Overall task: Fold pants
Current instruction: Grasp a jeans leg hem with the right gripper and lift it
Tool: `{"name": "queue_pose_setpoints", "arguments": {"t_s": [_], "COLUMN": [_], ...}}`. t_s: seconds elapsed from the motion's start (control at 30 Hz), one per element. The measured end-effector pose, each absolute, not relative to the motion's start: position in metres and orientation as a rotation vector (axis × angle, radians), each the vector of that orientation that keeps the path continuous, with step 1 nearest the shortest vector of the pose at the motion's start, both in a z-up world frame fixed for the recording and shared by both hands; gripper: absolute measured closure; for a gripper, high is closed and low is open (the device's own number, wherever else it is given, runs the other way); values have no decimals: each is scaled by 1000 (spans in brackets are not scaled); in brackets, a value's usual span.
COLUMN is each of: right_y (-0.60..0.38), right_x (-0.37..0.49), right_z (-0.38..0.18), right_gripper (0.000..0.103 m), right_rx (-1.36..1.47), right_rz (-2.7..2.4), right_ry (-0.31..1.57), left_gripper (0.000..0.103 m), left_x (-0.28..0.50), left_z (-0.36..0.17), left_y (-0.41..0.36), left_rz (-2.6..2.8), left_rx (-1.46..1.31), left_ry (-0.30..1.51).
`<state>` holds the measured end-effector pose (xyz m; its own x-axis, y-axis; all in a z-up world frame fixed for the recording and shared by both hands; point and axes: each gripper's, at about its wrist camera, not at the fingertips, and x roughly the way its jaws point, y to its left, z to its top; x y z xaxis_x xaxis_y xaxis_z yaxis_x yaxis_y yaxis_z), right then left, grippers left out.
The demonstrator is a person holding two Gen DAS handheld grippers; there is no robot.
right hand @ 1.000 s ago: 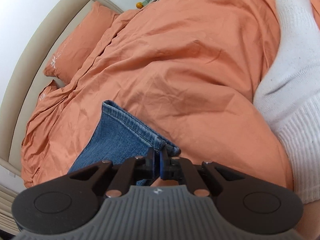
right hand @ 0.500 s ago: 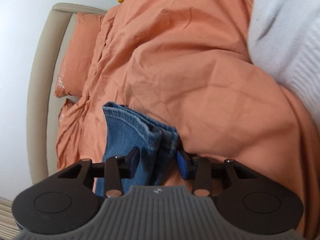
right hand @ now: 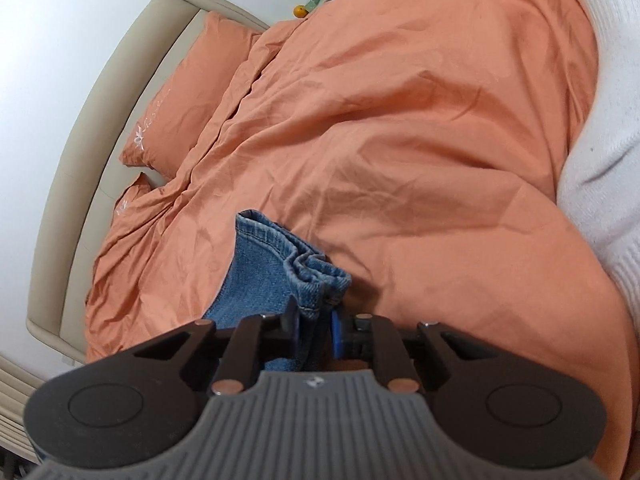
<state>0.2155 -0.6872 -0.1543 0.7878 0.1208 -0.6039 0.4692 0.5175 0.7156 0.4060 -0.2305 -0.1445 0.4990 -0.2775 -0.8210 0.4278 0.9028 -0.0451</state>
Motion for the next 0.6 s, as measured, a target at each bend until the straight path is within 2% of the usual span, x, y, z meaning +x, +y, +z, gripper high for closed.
{"name": "queue_pose_setpoints", "arguments": {"t_s": [0.37, 0.6], "right_y": [-683, -684], "right_x": [221, 222], "right_z": [-153, -157], "right_gripper": [93, 94], "right_rx": [909, 921], "right_rz": [-215, -223], "right_ry": [658, 658], "left_gripper": [68, 70], "left_x": [460, 413], "left_z": [-171, -150], "left_y": [-280, -284], "left_rz": [-385, -429], "left_rx": [262, 360], "left_ry": [1007, 957]}}
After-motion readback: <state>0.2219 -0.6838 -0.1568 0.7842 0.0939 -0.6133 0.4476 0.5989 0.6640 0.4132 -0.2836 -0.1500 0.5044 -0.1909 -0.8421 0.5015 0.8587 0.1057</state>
